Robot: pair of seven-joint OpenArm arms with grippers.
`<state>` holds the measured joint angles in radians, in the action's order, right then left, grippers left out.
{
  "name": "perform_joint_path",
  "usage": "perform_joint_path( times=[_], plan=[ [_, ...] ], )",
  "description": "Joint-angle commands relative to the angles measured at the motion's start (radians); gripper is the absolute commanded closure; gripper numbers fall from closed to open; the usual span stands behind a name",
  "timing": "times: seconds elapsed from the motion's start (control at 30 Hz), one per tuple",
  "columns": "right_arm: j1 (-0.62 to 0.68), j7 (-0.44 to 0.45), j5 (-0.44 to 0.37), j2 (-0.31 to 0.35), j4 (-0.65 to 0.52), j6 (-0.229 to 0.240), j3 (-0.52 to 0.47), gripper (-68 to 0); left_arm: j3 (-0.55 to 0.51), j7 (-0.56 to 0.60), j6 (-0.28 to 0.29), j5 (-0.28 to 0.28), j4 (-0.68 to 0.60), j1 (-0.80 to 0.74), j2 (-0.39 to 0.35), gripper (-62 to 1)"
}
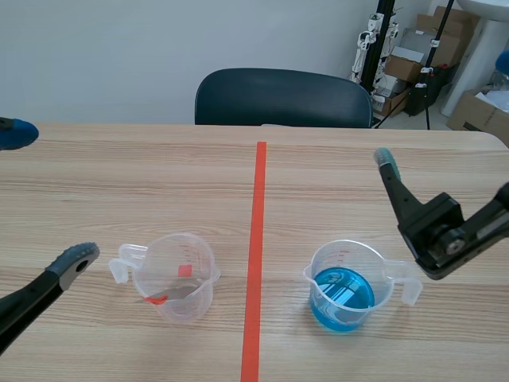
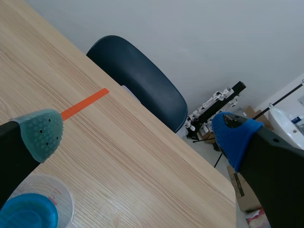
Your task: Do the redox reaction experiment. return to the home posture
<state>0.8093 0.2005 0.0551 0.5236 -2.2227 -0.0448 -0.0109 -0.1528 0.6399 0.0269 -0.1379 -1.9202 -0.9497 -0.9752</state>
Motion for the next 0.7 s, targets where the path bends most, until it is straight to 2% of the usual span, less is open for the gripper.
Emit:
perform_joint_path(
  times=[0.0,0.43,0.67],
  plan=[
    [-0.008,0.014,-0.006,-0.001,-0.007,-0.008,-0.007,-67.9,0.006,0.014,-0.002,-0.007,-0.007,0.003,0.002,-58.1],
    [-0.008,0.015,-0.006,0.000,-0.007,-0.008,-0.007,-67.9,0.006,0.022,-0.002,-0.006,-0.007,0.003,0.002,-58.1],
    [-0.008,0.010,0.024,0.000,-0.006,-0.008,-0.007,-67.9,0.006,0.021,-0.002,-0.006,-0.007,0.003,0.002,-58.1]
  ],
)
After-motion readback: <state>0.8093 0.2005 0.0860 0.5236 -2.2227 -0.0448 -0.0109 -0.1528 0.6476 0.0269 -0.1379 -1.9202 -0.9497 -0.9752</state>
